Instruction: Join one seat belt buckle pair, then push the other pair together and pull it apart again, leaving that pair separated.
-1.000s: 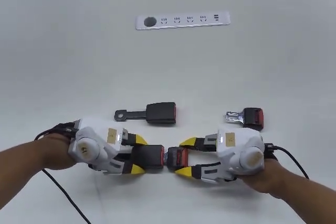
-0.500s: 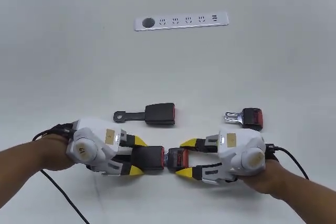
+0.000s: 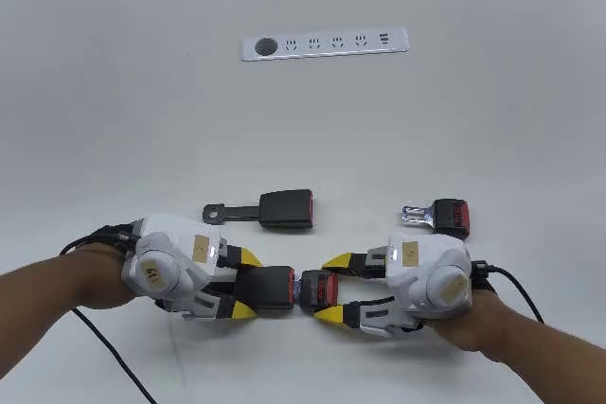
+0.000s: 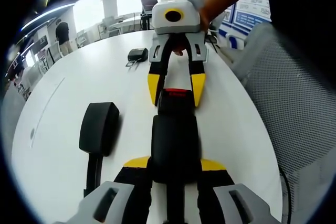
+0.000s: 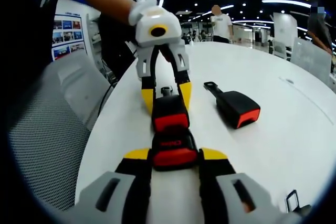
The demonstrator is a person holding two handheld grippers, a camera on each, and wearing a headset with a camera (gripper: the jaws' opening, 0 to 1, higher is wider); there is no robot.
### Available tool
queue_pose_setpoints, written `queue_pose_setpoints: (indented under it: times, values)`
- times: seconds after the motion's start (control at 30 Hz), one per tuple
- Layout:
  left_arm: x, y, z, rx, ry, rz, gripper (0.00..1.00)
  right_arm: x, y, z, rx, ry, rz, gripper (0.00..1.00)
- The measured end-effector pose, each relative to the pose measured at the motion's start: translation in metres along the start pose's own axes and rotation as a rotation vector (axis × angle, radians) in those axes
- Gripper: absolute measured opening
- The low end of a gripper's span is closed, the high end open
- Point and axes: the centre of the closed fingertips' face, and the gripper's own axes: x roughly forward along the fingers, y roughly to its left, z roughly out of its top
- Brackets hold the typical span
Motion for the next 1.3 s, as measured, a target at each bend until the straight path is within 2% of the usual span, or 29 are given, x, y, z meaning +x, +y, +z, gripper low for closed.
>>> queue_pose_setpoints:
  times: [0.07,0.1,0.13,0.17,0.2,0.23,0.27,0.3,0.33,0.37,0.43,0.47,0.53,0.6,0.77,0.87,0.93,1.03,1.1,1.2,1.3]
  values:
    - [0.001,0.000,0.000,-0.002,0.032,0.002,0.34,0.000,0.000,0.001,0.007,0.012,0.002,0.37]
    - [0.001,0.001,0.000,-0.028,0.051,0.009,0.34,0.000,0.000,0.001,0.038,0.018,-0.004,0.41]
    - [0.003,0.001,0.006,-0.138,0.027,0.033,0.36,0.000,0.002,0.009,0.097,-0.017,0.005,0.50]
    - [0.005,-0.001,0.011,-0.171,0.004,0.019,0.40,-0.001,0.000,0.014,0.103,-0.046,0.001,0.63]
    - [0.003,-0.003,0.010,-0.138,0.027,0.007,0.46,-0.004,-0.005,0.016,0.072,-0.053,-0.025,0.68]
    - [0.003,-0.003,0.010,-0.132,0.029,0.007,0.56,-0.006,-0.008,0.015,0.050,-0.037,-0.051,0.68]
    - [0.001,-0.005,0.008,-0.117,0.049,0.009,0.64,-0.009,-0.010,0.015,0.038,-0.026,-0.063,0.66]
    - [-0.004,-0.007,0.013,-0.100,0.037,0.009,0.72,-0.011,-0.006,0.017,0.059,-0.035,-0.049,0.66]
    - [-0.006,-0.005,0.018,-0.125,0.015,0.016,0.75,-0.014,-0.007,0.017,0.071,-0.039,-0.056,0.68]
    - [-0.010,-0.001,0.027,-0.184,-0.028,0.041,0.77,-0.018,-0.008,0.017,0.060,-0.043,-0.069,0.69]
    - [-0.017,0.007,0.038,-0.195,-0.077,0.085,0.81,-0.027,-0.014,0.018,0.070,-0.053,-0.103,0.69]
    - [-0.021,0.009,0.043,-0.196,-0.096,0.101,0.82,-0.035,-0.017,0.023,0.114,-0.091,-0.122,0.71]
    - [-0.028,0.013,0.047,-0.189,-0.104,0.127,0.83,-0.047,-0.023,0.025,0.104,-0.107,-0.153,0.74]
    - [-0.032,0.018,0.049,-0.179,-0.105,0.150,0.83,-0.055,-0.028,0.021,0.092,-0.094,-0.166,0.74]
    - [-0.042,0.045,0.057,-0.179,-0.123,0.205,0.83,-0.087,-0.053,0.009,0.103,-0.088,-0.216,0.74]
    - [-0.047,0.065,0.070,-0.178,-0.158,0.238,0.83,-0.103,-0.066,0.003,0.108,-0.077,-0.239,0.74]
    - [-0.048,0.076,0.073,-0.172,-0.164,0.254,0.83,-0.116,-0.074,-0.002,0.108,-0.065,-0.248,0.74]
    - [-0.047,0.088,0.075,-0.164,-0.160,0.261,0.82,-0.132,-0.086,-0.012,0.105,-0.034,-0.255,0.74]
    - [-0.045,0.093,0.076,-0.152,-0.157,0.260,0.82,-0.144,-0.096,-0.019,0.136,-0.029,-0.256,0.74]
    - [-0.039,0.105,0.070,-0.150,-0.138,0.261,0.81,-0.156,-0.108,-0.028,0.137,-0.012,-0.272,0.73]
    - [-0.030,0.110,0.064,-0.166,-0.118,0.248,0.79,-0.162,-0.116,-0.040,0.135,0.016,-0.276,0.72]
